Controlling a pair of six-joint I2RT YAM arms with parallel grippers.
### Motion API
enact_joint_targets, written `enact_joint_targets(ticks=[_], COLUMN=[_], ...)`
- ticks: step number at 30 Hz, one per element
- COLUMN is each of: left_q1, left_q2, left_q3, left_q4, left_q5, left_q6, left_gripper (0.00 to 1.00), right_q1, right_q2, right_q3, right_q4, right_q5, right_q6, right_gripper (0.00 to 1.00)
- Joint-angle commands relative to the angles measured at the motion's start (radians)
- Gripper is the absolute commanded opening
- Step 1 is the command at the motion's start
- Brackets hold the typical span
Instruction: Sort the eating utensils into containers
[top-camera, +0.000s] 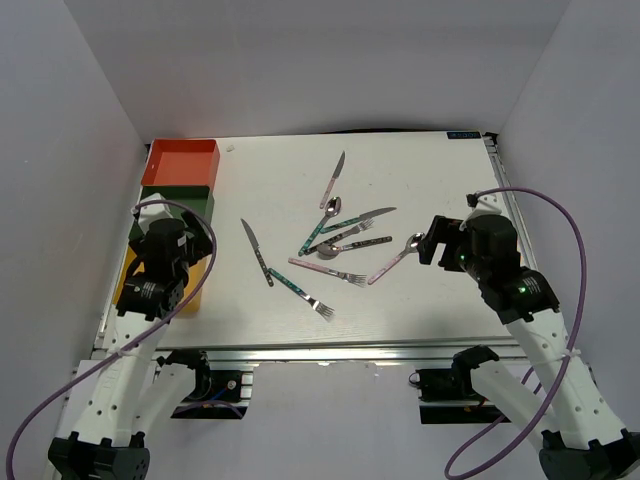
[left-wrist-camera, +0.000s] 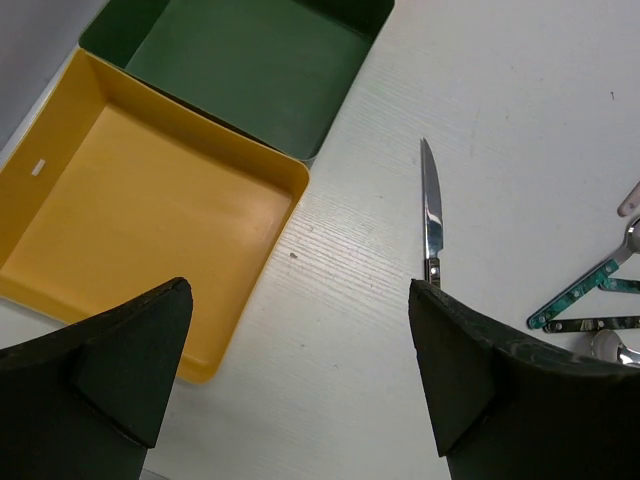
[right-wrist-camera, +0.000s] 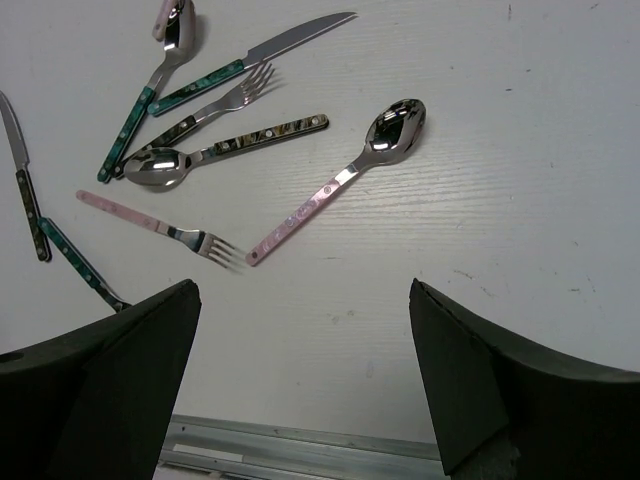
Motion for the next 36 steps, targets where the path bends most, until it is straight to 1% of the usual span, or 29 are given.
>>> enact_joint_targets(ticks=[1,6,7,9,10,11,13,14,15,18,19,20,21,22,23,24,26,27,29,32,36], left_q1=[-0.002,-0.004,-0.004,-0.008,-0.021,-0.078,-0.169,-0.241,-0.257,-0.288,-0.303,-0.311,-0.315,-0.321,-0.323,-0.323,-0.323,-0.323,-0.323,-0.323,-0.323], left_q2=[-0.005,0.049,0.09,0.148,0.222,0.26,0.343,0.421,0.46,0.567,0.621,0.621,0.685,0.718,0.75,0.806,0.853,0.883,0.913,0.969,1.008], left_q3=[0.035,0.06,0.072,0.097,0.118,0.129,0.164,0.191,0.199,0.183,0.181,0.181,0.193,0.201,0.206,0.213,0.212,0.207,0.207,0.21,0.186], left_q4=[-0.011,-0.011,-0.005,-0.011,-0.004,-0.004,-0.016,-0.018,-0.015,0.067,0.097,0.105,0.107,0.098,0.097,0.096,0.11,0.116,0.142,0.151,0.171], left_q5=[-0.022,-0.002,0.023,0.035,0.047,0.025,-0.058,-0.113,-0.108,-0.054,-0.055,-0.054,-0.057,-0.065,-0.066,-0.075,-0.08,-0.083,-0.082,-0.075,-0.074], left_q6=[-0.009,-0.058,-0.073,-0.137,-0.156,-0.203,-0.249,-0.281,-0.292,-0.322,-0.34,-0.348,-0.354,-0.368,-0.371,-0.378,-0.385,-0.385,-0.381,-0.389,-0.409], left_gripper=[0.98,0.98,0.98,0.98,0.98,0.98,0.98,0.98,0.98,0.95,0.92,0.88,0.84,0.81,0.71,0.69,0.68,0.66,0.63,0.56,0.38], right_q1=[-0.004,-0.002,-0.004,-0.002,-0.002,-0.002,-0.002,-0.002,-0.004,-0.001,-0.001,-0.002,-0.001,-0.002,-0.001,-0.002,-0.002,-0.002,-0.002,-0.002,-0.001], right_q2=[-0.012,-0.044,-0.046,-0.034,-0.023,0.002,0.032,0.064,0.078,0.103,0.097,0.091,0.085,0.073,0.068,0.063,0.052,0.051,0.043,0.043,0.037], right_q3=[0.032,-0.009,-0.018,-0.038,-0.041,-0.045,-0.037,-0.031,-0.026,-0.02,-0.034,-0.041,-0.049,-0.063,-0.069,-0.074,-0.087,-0.092,-0.101,-0.115,-0.115], right_q4=[-0.006,0.059,0.076,0.104,0.107,0.107,0.087,0.077,0.064,0.035,0.035,0.04,0.041,0.043,0.044,0.047,0.05,0.054,0.06,0.072,0.072], right_q5=[0.009,-0.114,-0.193,-0.25,-0.278,-0.28,-0.257,-0.248,-0.241,-0.246,-0.249,-0.251,-0.252,-0.254,-0.255,-0.255,-0.267,-0.274,-0.286,-0.301,-0.307], right_q6=[-0.006,-0.011,-0.012,-0.003,0.003,0.009,0.024,0.024,0.024,0.007,0.004,0.004,0.003,0.003,0.001,0.0,-0.002,-0.002,-0.002,0.0,0.0], right_gripper=[0.89,0.89,0.89,0.89,0.89,0.89,0.89,0.89,0.89,0.89,0.89,0.89,0.89,0.89,0.89,0.89,0.89,0.89,0.89,0.89,0.89])
